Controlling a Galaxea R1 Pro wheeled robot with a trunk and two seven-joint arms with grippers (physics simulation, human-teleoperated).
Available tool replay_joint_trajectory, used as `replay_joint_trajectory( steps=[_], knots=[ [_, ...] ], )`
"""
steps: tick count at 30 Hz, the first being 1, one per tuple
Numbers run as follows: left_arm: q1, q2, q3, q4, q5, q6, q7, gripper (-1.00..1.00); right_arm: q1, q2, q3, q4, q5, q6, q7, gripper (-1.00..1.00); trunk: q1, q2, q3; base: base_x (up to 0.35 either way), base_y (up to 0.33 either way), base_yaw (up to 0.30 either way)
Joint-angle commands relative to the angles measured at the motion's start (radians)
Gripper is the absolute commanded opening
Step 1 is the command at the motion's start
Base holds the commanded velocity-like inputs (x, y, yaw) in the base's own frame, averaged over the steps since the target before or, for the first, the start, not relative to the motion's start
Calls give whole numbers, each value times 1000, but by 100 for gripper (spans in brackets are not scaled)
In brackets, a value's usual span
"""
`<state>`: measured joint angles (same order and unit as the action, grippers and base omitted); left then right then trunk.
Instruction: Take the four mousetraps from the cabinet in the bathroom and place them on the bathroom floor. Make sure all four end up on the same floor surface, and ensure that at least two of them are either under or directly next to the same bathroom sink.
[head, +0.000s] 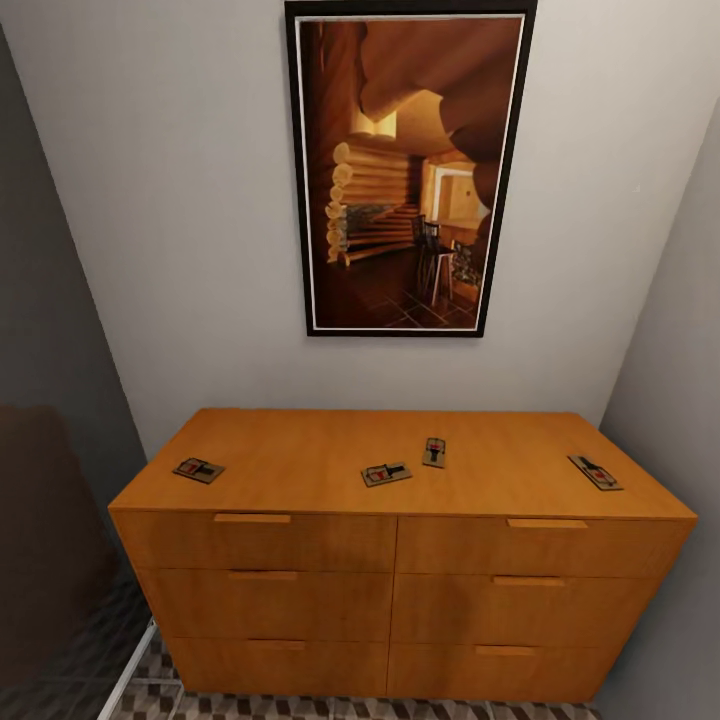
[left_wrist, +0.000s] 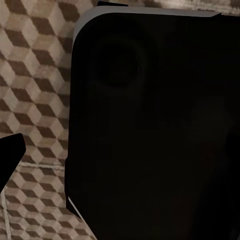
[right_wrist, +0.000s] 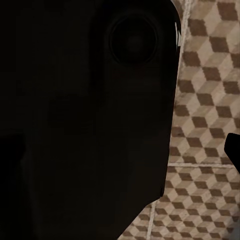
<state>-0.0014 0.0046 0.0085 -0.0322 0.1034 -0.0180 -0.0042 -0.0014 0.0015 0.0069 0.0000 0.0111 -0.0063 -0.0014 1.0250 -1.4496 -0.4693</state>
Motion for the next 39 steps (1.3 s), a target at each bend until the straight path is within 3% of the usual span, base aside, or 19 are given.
replay_joint_trajectory(
  steps=[1,39],
  knots=[
    [0,0,0,0,10,-2,0,100,0,0,1,0,1,-1,0,100,0,0,-1,0,0,0],
    [0,0,-2,0,9,0,10,100,0,0,-1,0,1,-1,0,100,0,0,-1,0,0,0]
  ],
)
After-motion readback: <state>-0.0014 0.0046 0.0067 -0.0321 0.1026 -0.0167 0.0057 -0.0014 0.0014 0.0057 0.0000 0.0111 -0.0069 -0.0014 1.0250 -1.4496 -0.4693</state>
